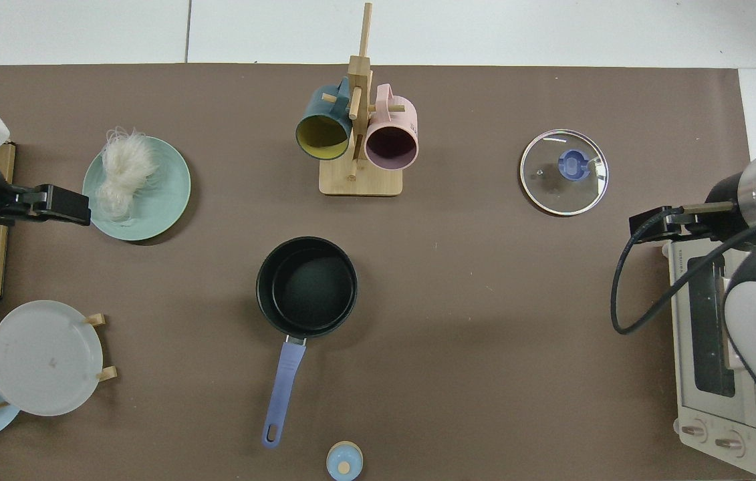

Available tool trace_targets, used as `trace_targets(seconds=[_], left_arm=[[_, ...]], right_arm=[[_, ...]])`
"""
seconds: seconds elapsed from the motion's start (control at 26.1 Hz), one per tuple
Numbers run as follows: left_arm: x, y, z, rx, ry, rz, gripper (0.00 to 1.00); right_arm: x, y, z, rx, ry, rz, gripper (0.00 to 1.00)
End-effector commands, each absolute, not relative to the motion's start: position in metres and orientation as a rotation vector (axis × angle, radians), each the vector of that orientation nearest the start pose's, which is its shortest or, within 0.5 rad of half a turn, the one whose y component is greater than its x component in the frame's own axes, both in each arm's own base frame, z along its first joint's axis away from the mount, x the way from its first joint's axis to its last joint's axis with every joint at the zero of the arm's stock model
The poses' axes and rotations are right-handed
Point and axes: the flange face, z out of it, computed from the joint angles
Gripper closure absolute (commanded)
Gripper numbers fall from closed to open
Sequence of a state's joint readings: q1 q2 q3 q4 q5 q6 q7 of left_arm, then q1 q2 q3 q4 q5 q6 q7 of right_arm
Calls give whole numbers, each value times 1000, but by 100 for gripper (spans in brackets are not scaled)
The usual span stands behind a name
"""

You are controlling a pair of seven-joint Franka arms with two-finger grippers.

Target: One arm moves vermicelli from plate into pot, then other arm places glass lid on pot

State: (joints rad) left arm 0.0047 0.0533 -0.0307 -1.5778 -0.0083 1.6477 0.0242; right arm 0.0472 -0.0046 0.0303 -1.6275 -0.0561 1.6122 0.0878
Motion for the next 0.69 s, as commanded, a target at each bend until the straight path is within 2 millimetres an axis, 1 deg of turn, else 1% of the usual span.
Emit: trace_targets(seconds=[0.0, 0.23, 0.38, 0.46, 0.54, 0.58, 0.65], left_arm=[[571, -14, 599, -3138, 89, -7, 0], [572, -15, 599, -3135, 92, -10, 0], [579, -11, 594, -3141, 82, -29, 0], [585, -8, 589, -3138, 80, -41, 0], [595, -5, 578, -3131, 159, -31, 0], [599, -5, 578, -3128, 200, -45, 0], [608, -1, 576, -3127, 226, -81, 0]], right_arm=[[551, 36, 605, -3179, -42, 9, 0], [551, 35, 604, -3178, -39, 11, 0], [551, 35, 604, -3178, -39, 11, 0], [551, 35, 604, -3178, -39, 11, 0], [551, 35, 604, -3177, -47, 11, 0], [551, 35, 604, -3177, -54, 7, 0], [553, 35, 603, -3177, -71, 2, 0]])
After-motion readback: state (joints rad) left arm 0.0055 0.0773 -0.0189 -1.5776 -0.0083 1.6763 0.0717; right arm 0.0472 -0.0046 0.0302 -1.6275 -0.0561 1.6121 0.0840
